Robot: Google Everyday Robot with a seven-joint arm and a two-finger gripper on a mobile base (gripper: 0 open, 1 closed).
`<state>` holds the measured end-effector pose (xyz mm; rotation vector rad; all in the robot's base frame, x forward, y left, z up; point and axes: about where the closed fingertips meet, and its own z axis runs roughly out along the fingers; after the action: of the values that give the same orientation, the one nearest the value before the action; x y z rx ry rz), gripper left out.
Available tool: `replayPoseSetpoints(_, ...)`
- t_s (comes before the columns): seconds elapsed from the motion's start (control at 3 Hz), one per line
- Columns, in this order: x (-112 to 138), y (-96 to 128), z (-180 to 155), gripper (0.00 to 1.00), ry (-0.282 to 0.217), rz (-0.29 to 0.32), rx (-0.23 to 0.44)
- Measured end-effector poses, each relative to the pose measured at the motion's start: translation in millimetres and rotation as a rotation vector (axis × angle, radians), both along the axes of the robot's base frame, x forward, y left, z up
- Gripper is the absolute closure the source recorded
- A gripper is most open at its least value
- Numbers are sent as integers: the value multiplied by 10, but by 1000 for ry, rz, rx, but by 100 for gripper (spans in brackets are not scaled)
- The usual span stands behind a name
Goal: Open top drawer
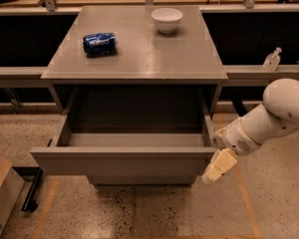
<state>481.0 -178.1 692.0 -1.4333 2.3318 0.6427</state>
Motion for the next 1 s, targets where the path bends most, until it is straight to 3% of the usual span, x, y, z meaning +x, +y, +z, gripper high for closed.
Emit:
replayPoseSetpoints(0.33,-11,38,-20,17,15,21,-25)
replayPoseSetpoints(0.67,-189,74,-83,40,81,35,-45)
replayPoseSetpoints(1.0,-190,74,-38,62,81,35,-45)
